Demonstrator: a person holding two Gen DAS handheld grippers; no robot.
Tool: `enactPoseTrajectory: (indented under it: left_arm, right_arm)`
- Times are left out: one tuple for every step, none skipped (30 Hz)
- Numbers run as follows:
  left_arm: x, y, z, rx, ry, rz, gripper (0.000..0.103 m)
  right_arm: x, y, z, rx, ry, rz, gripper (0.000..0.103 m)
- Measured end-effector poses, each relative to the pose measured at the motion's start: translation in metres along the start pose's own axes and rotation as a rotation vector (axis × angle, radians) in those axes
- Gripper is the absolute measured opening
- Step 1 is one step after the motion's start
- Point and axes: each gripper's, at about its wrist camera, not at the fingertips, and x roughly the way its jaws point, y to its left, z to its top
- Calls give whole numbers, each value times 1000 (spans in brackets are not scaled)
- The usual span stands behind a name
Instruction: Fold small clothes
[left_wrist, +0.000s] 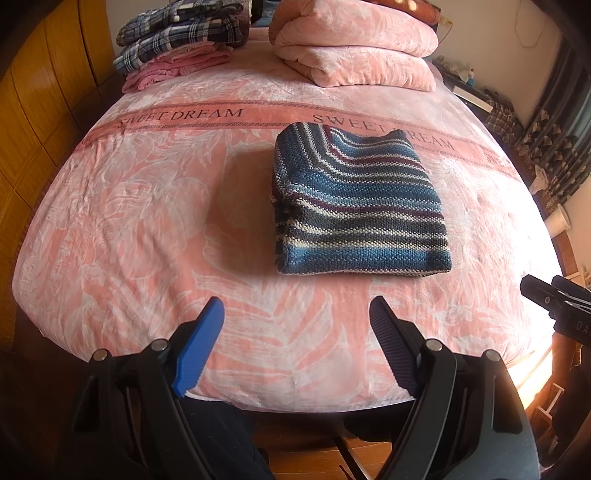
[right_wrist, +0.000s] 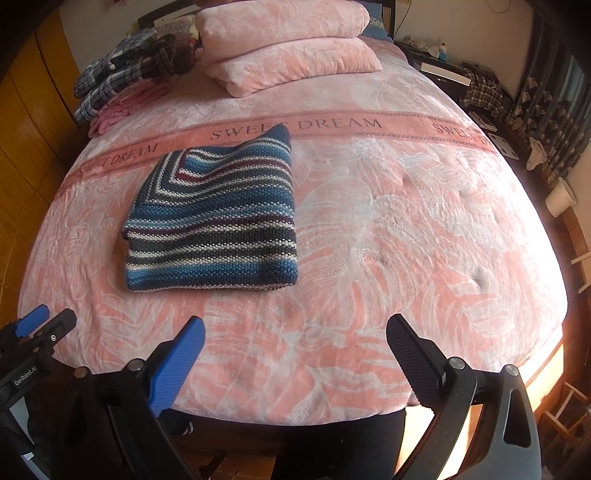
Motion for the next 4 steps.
enactPoseTrajectory:
  left_arm:
    - [0,0,1,0,1,-2,81]
    - [0,0,1,0,1,-3,81]
    - [0,0,1,2,0,-3,81]
    - [0,0,1,2,1,-3,81]
  right_arm:
    - [1,-1,0,7,6,8,99]
    - [2,-2,0,14,13,15,99]
    - [2,-3,0,18,16,18,99]
    - [2,-3,0,19,16,17,99]
